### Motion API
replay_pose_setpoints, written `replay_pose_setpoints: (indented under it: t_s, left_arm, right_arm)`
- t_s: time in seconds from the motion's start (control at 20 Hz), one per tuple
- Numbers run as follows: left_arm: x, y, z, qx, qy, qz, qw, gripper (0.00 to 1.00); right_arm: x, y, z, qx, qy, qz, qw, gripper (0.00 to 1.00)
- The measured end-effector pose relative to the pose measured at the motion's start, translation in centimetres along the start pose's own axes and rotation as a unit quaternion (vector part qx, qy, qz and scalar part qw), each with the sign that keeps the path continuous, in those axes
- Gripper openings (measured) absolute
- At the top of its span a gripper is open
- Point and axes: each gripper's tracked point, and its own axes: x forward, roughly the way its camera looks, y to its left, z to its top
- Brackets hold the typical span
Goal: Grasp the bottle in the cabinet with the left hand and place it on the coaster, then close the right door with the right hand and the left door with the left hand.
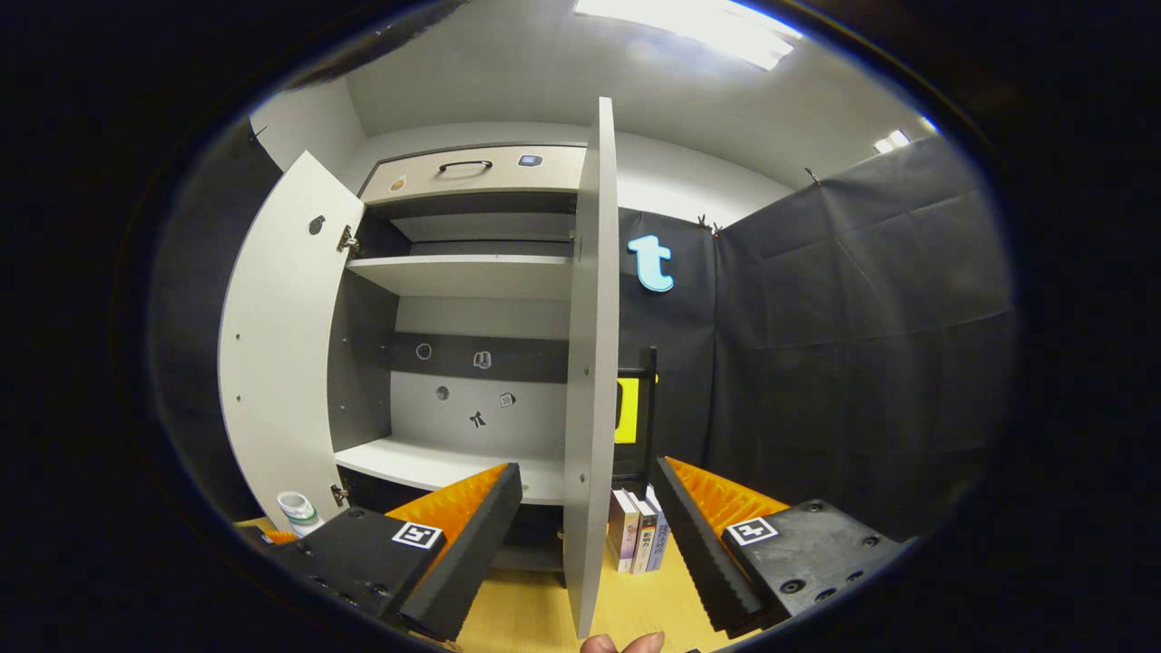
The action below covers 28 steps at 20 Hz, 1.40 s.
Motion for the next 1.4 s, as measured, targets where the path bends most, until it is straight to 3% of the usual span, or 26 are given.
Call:
replay_pose_setpoints:
  t_s: [0.35, 0.55, 0.7, 1.0, 1.4]
  left_arm:
    - [-1.2, -1.3, -10.8, -0.001, 0.034, -0.029, 0.999, 0.8]
    - [-1.2, -1.7, -14.0, -0.01, 0.038, -0.047, 0.998, 0.81]
    - [-1.2, -2.2, -15.6, -0.014, 0.046, -0.052, 0.997, 0.81]
    - [-1.2, -2.0, -17.4, -0.023, 0.055, -0.046, 0.997, 0.81]
    - [-1.9, -2.3, -18.1, -0.038, 0.083, -0.053, 0.994, 0.87]
  right_arm:
    - [-0.1, 0.2, 0.9, -0.006, -0.015, -0.007, 1.0, 0.97]
    - [0.3, 0.4, 0.6, -0.006, -0.008, -0.009, 1.0, 0.97]
    - [0.5, 0.3, 0.6, 0.014, -0.003, -0.012, 1.0, 0.97]
    - [0.6, 0.2, -0.7, -0.013, 0.009, -0.01, 1.0, 0.97]
    - [0.9, 0.7, -1.9, -0.001, 0.028, -0.009, 1.0, 0.98]
